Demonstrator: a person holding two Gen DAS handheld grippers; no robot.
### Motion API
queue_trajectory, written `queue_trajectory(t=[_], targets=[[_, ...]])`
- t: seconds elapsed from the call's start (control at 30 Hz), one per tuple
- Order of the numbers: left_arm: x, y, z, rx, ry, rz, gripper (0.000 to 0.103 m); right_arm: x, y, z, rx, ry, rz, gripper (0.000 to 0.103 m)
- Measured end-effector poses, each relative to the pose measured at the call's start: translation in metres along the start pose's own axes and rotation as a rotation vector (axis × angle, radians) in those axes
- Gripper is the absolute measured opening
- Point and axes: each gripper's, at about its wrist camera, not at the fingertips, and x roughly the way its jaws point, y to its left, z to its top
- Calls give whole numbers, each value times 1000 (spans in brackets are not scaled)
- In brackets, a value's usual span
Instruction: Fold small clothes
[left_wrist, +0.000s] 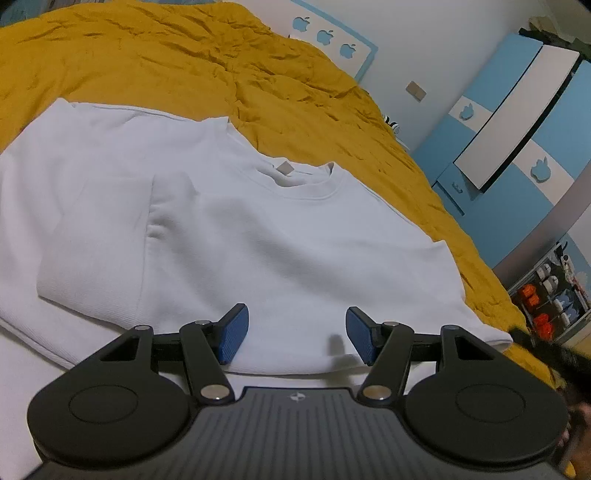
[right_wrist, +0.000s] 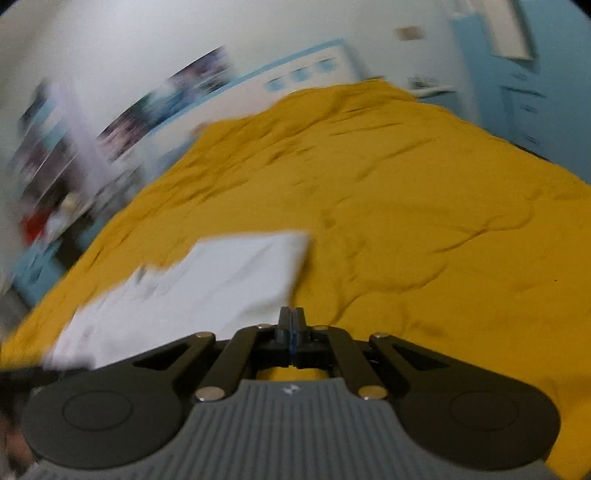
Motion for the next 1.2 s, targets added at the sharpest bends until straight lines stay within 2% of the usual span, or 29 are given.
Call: queue_trajectory(t=[0.1, 0.2, 0.23, 0.37, 0.43, 0.53, 0.57, 0.63, 0.77, 0.83, 0.93, 1.03, 1.1, 1.13, 1.2], targets=[[0, 0, -1, 0, -3, -2, 71, -13, 25, -20, -140, 77, 98, 0], [0, -1, -2, 6, -7, 3, 71, -11, 51, -32, -247, 118, 137, 0], [0, -1, -2, 11, -9, 6, 71, -9, 57, -32, -263, 124, 118, 0], [1, -4, -5, 31, -13, 23, 71, 20, 76, -29, -313, 120, -50, 0], [2, -6, -7, 44, -18, 34, 71, 34, 75, -22, -302, 129, -75, 0], [1, -6, -8, 49, -24, 39, 71, 52, 67, -26, -292, 147, -160, 0], [1, -5, -7, 44, -24, 38, 71, 52, 67, -29, -293, 132, -202, 0], [0, -3, -6, 29, -25, 30, 71, 47, 70, -37, -330, 56, -354, 0], [0, -1, -6, 25, -25, 27, 71, 50, 81, -51, -387, 54, -441, 0], [0, -1, -6, 25, -25, 27, 71, 54, 82, -52, -383, 68, -456, 0], [1, 1, -5, 22, -21, 23, 71, 46, 70, -43, -269, 99, -374, 0], [1, 2, -3, 25, -15, 23, 71, 18, 42, -27, -94, 93, -198, 0], [0, 2, -2, 16, -13, 15, 71, -6, 25, -12, -20, 24, -38, 0], [-2, 2, -2, 5, -13, 5, 71, -14, 22, -4, -20, -5, -12, 0], [-3, 3, -1, -15, -15, -21, 72, -17, 15, 16, -18, -28, -45, 2]])
